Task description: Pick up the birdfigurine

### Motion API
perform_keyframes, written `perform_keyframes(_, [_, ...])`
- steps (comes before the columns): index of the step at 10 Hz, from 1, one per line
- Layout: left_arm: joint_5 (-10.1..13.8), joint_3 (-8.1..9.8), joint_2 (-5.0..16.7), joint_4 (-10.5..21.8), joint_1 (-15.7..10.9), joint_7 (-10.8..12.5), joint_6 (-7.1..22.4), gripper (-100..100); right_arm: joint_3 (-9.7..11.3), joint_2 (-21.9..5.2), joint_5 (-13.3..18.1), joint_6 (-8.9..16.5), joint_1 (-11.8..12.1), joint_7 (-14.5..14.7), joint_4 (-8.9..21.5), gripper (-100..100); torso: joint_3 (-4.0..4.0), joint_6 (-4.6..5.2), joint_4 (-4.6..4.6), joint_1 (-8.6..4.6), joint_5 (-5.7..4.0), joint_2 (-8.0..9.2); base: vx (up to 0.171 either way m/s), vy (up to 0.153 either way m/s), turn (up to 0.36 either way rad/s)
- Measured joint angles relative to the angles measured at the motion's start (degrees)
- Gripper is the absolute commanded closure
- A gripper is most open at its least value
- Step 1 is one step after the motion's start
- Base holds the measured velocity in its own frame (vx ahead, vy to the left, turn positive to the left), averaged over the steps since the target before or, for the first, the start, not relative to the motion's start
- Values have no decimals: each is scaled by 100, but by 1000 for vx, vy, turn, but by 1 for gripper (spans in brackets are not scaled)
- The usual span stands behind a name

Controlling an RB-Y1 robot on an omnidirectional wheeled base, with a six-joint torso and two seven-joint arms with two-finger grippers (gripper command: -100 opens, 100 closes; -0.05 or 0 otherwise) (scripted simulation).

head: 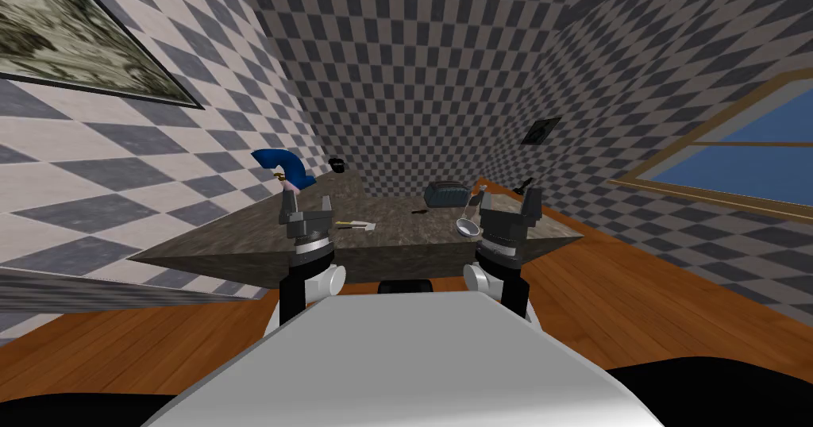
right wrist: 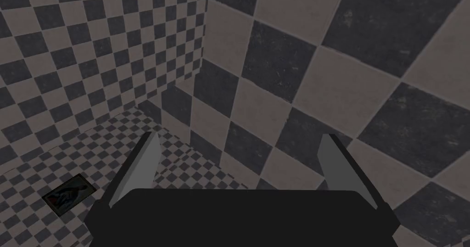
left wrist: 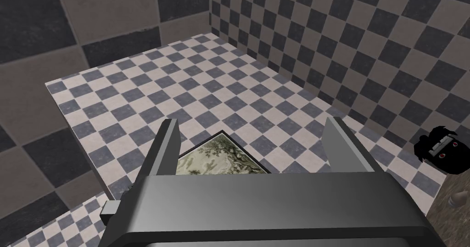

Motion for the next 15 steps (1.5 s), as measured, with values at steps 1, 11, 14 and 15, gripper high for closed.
perform_keyframes(1, [0, 0, 0, 0, 0, 0, 0, 0, 16, -114, 7, -16, -5, -8, 16, -100, 3, -1, 1, -5, -1, 6, -54, -21, 63])
perform_keyframes(11, [0, 0, 0, 0, -1, 0, 0, 0, 124, -1735, 127, -284, -255, -383, 534, -100, 11, -2, 4, -19, -4, 19, -56, -35, 119])
perform_keyframes(14, [0, 0, 1, 0, -1, 0, 0, 0, 174, -2228, 211, -390, -364, -529, 842, -100, 10, -3, 4, -24, -5, 16, -46, -44, 195])
perform_keyframes(15, [0, 1, 1, 0, 0, 0, 0, 0, 203, -2383, 242, -449, -385, -562, 941, -100, 7, 2, 3, -23, -6, 12, -30, -30, 190])
